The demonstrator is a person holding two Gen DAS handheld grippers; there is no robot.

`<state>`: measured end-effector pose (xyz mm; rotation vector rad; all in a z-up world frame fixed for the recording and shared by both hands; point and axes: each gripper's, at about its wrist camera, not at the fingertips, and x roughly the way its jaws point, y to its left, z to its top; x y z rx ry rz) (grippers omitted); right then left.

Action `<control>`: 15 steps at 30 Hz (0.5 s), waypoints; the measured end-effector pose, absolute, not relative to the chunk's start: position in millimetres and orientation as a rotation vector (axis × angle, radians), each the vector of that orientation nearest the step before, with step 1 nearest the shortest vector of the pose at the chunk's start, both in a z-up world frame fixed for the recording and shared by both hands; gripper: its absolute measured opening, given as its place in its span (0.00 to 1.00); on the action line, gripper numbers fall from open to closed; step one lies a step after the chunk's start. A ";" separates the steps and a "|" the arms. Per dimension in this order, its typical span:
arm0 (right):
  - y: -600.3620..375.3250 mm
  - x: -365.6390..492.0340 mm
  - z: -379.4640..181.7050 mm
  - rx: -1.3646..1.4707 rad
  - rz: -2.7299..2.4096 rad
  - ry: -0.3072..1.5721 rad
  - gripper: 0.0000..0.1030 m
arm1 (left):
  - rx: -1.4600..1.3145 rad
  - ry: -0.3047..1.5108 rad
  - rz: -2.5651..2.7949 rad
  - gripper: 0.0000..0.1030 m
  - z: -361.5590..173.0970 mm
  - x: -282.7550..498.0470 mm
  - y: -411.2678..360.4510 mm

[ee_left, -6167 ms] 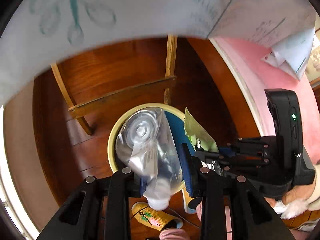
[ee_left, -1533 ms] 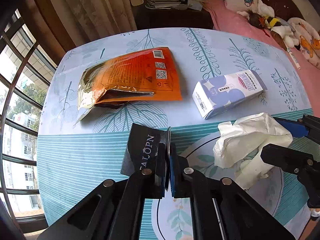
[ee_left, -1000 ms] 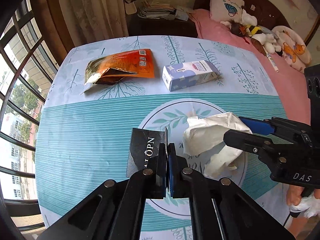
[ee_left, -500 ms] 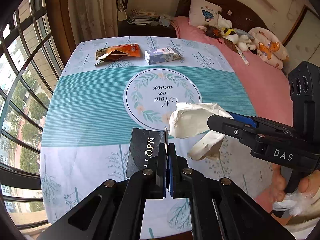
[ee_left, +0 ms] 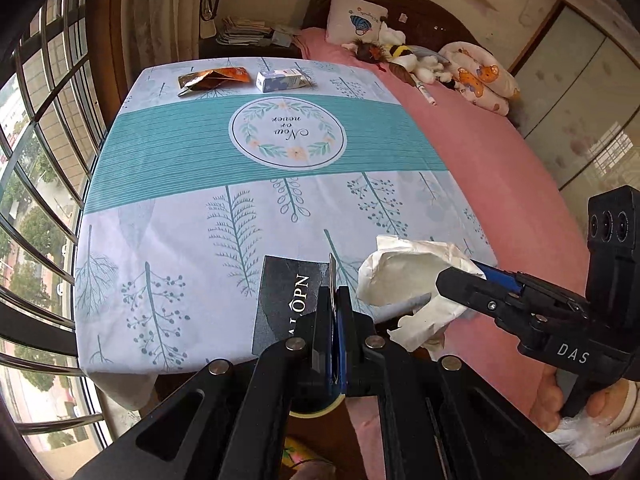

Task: Collect trash
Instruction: 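Carry the black box and tissue in both tools down over the bin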

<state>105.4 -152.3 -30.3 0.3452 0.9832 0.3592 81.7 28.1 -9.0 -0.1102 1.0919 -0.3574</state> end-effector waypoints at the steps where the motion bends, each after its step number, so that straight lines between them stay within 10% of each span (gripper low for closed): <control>1: -150.4 92.5 -31.8 0.349 0.342 0.991 0.41 | -0.103 1.102 -0.368 0.02 -12.3 73.0 27.4; 15: -161.1 11.4 -96.0 0.377 0.172 1.168 0.41 | -0.033 1.215 -0.422 0.02 -88.9 28.1 -10.2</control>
